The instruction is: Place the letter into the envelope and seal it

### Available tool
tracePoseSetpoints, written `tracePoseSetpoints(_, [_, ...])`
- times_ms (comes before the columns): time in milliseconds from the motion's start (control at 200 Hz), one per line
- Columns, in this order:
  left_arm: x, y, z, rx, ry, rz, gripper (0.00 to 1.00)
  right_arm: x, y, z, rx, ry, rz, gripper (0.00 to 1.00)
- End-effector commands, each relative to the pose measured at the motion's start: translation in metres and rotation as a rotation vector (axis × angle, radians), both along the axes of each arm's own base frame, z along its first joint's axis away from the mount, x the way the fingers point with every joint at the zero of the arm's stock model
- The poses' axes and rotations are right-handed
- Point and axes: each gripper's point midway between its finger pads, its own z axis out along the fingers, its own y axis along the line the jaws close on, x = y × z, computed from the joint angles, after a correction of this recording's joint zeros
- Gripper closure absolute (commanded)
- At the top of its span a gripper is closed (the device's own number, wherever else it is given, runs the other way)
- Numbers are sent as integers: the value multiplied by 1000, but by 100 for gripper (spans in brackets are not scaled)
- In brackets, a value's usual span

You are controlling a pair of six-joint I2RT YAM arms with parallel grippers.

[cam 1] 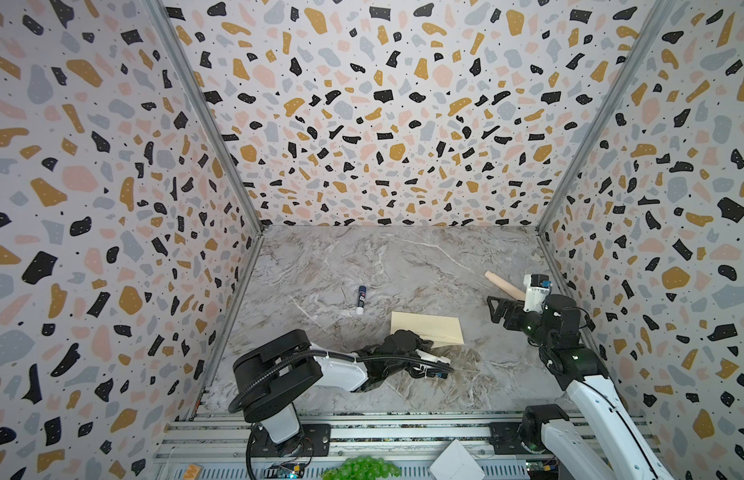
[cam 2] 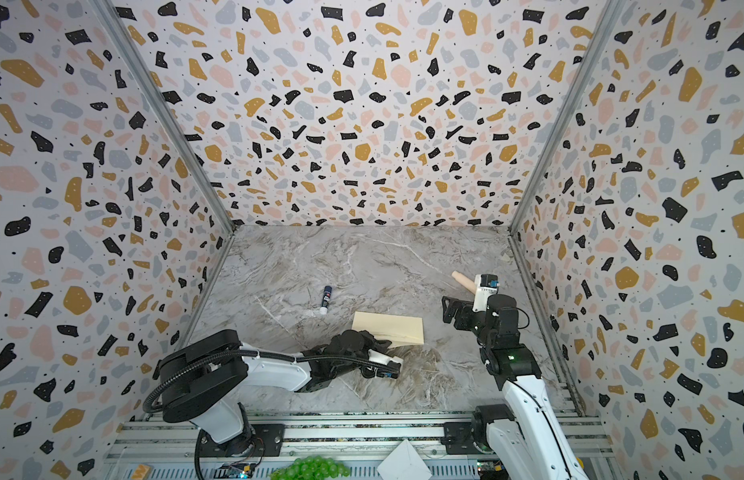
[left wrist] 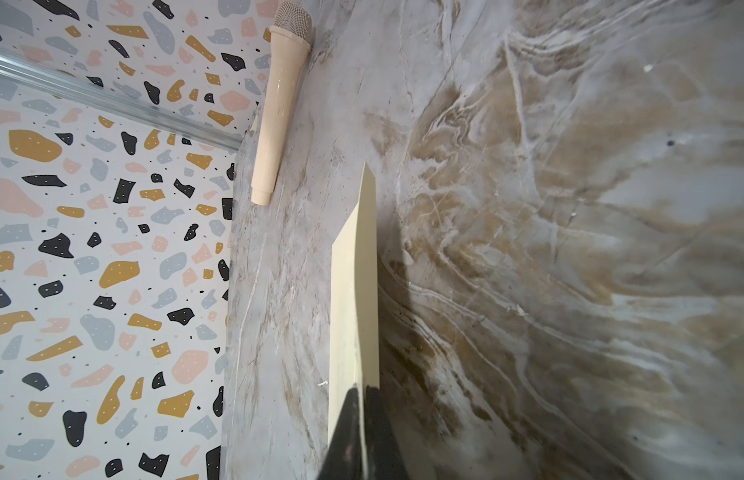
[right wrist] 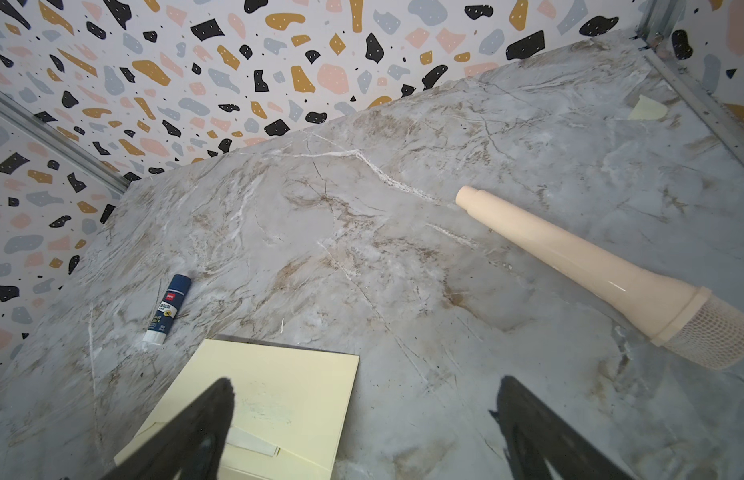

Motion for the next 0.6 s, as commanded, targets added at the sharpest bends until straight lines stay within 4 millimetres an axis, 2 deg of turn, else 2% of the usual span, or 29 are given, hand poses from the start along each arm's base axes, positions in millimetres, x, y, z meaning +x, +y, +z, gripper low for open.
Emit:
tracePoseSetpoints(0, [-3, -7, 9, -66, 28, -15, 100, 0, 2, -2, 1, 6, 16, 1])
tracePoseSetpoints(50, [-4, -7, 7, -54, 50, -13, 100, 1, 3, -5, 2, 14, 20, 1])
tracePoseSetpoints(75, [-5, -7, 6, -46, 62, -15, 91, 1, 3, -5, 3, 16, 22, 1])
tracePoseSetpoints(135, [-8, -7, 3, -32, 86, -28, 87, 1, 4, -6, 5, 21, 26, 1])
tracePoseSetpoints(195, [-10, -7, 9, -64, 92, -31, 85, 2, 5, -8, 5, 25, 30, 1])
tracePoseSetpoints(255, [-12, -6, 17, -97, 79, -34, 77, 2, 5, -8, 6, 29, 34, 1])
tracePoseSetpoints(295, [-12, -5, 22, -117, 71, -30, 68, 2, 6, -9, 6, 32, 36, 1])
tracePoseSetpoints(360, [-11, -3, 34, -149, 53, -22, 65, 2, 6, -10, 5, 35, 37, 1])
tracePoseSetpoints(441, [-11, -2, 59, -224, 36, -14, 64, 2, 6, -9, 1, 33, 41, 1])
tracePoseSetpoints(476, [-10, 0, 74, -272, 22, -5, 59, 2, 6, -9, 1, 32, 43, 1])
tracePoseSetpoints(591, [-2, 13, 133, -495, 32, 100, 19, 2, 9, -7, 2, 23, 62, 1])
